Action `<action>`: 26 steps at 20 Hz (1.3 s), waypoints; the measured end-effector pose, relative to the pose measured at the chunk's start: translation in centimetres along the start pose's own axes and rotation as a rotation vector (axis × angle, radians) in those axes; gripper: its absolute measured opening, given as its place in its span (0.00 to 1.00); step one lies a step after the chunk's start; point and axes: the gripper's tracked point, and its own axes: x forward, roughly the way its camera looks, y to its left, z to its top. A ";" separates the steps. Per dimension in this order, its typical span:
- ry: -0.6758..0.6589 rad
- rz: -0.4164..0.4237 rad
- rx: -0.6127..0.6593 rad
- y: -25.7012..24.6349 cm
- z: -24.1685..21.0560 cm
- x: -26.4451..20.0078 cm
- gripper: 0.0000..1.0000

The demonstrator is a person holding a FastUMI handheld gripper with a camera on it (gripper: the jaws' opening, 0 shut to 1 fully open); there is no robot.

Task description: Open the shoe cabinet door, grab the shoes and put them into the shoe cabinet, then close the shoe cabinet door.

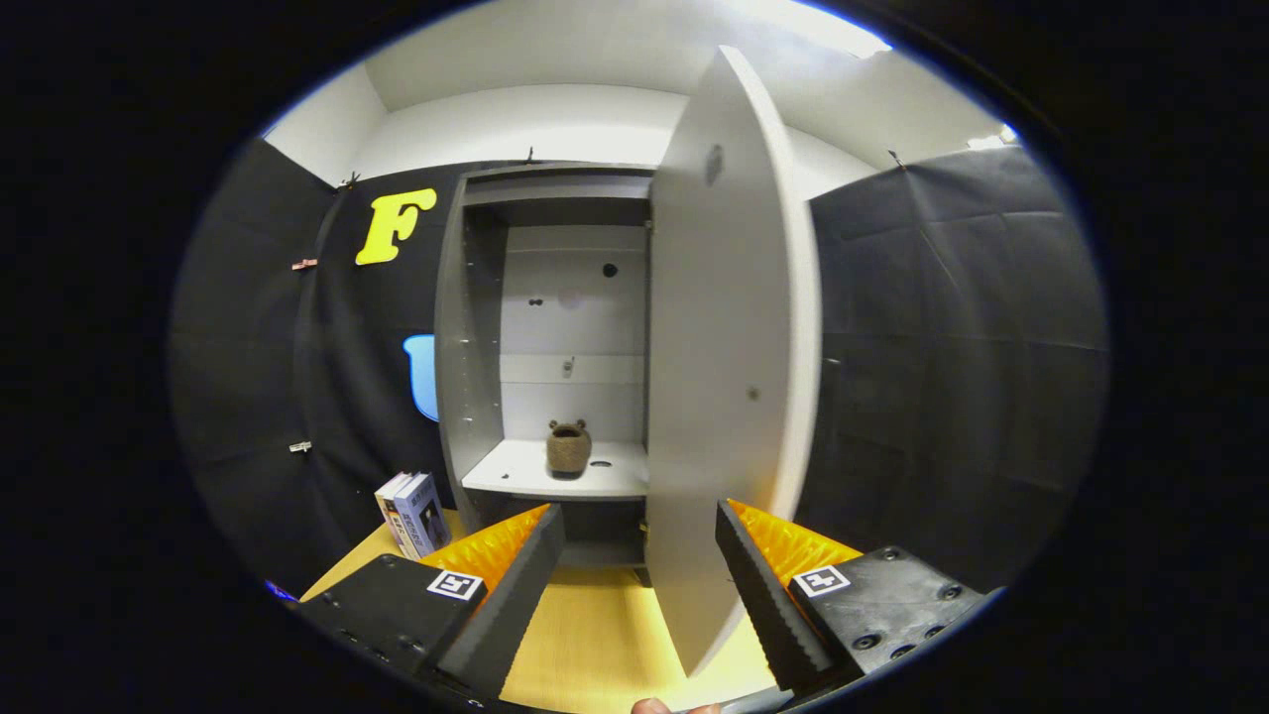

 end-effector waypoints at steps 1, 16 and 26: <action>0.005 -0.025 -0.006 -1.5 -0.3 -0.4 0.98; 0.111 -0.135 0.110 -15.5 -2.1 8.6 0.98; 0.097 -0.070 0.102 -11.9 -1.5 8.3 0.97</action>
